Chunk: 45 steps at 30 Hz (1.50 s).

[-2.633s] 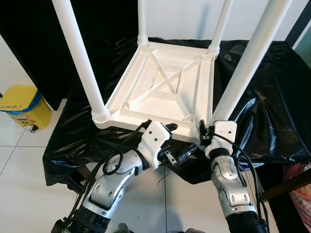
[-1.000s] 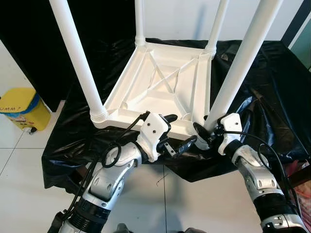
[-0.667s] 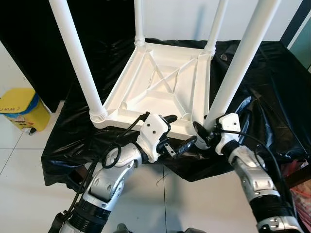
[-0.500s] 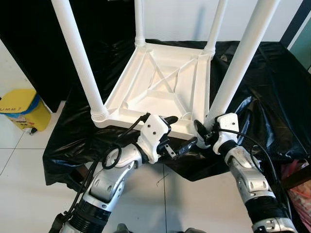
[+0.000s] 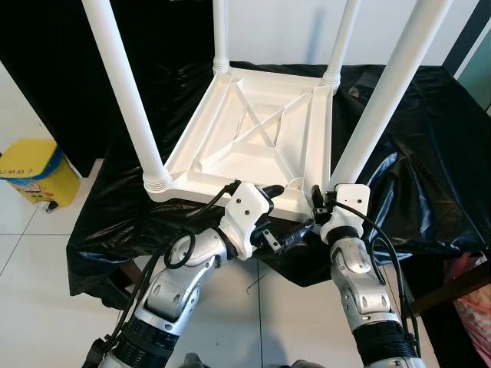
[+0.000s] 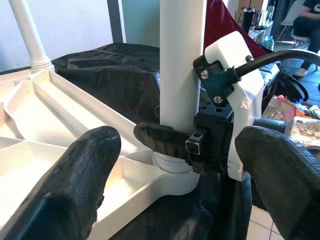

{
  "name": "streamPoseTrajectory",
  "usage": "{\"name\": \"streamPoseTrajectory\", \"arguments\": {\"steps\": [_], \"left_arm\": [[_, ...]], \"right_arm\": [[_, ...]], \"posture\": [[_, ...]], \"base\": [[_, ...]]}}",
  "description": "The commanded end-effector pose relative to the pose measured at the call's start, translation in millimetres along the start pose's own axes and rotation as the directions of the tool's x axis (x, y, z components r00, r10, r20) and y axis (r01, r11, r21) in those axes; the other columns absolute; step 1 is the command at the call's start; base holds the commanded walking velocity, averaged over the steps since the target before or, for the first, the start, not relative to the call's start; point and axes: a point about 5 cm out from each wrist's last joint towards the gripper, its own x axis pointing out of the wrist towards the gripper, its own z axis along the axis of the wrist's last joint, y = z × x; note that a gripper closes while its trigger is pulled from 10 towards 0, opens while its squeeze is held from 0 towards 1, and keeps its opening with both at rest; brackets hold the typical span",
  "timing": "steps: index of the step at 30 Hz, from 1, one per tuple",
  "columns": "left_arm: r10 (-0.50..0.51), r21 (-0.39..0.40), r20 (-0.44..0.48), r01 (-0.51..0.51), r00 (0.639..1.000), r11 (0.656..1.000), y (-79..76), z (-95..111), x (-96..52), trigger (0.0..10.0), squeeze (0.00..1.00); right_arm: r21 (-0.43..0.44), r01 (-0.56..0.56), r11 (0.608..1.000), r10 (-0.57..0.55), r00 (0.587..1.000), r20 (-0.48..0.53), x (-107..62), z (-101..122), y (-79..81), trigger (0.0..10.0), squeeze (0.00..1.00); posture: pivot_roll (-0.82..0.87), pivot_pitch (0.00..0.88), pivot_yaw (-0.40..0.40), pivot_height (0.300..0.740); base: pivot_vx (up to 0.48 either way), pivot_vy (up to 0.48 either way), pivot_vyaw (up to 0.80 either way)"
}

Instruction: Building children table

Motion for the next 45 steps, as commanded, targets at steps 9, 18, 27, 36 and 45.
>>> {"name": "streamPoseTrajectory", "arguments": {"steps": [9,18,27,36,45], "left_arm": [[0.232,0.134,0.034,-0.235,0.972,0.963,15.8,-1,1.0,10.0,0.00],[0.145,0.096,0.038,-0.148,0.989,0.984,9.2,-5,0.5,10.0,0.00],[-0.027,0.020,-0.009,0.027,1.000,0.999,-2.0,-14,-4.8,10.0,0.00],[-0.071,-0.043,0.011,0.071,0.997,0.997,-2.4,-11,-12.6,10.0,0.00],[-0.100,-0.073,-0.005,0.099,0.995,0.992,-12.5,-13,-12.7,10.0,0.00]], "right_arm": [[-0.050,-0.089,0.995,0.088,0.996,-0.019,-5.3,-4,2.7,10.0,0.00],[-0.059,-0.113,0.992,0.113,0.994,0.006,-6.8,-2,-2.7,10.0,1.00],[-0.081,-0.196,0.977,0.199,0.979,0.032,-14.0,3,-15.8,10.0,1.00],[-0.111,-0.381,0.918,0.386,0.922,0.036,-13.8,9,-39.7,10.0,0.00],[-0.168,-0.579,0.798,0.585,0.811,-0.019,2.7,13,-40.5,10.0,0.00]], "posture": [[-0.03,0.065,-0.058,0.740],[-0.03,0.055,-0.048,0.740],[-0.03,0.073,-0.022,0.740],[-0.03,0.079,-0.002,0.740],[-0.01,0.095,0.000,0.740]], "base": [[0.000,0.000,0.00],[0.000,0.000,0.00],[0.000,0.000,0.00],[0.000,0.000,0.00],[0.000,0.000,0.00]]}}
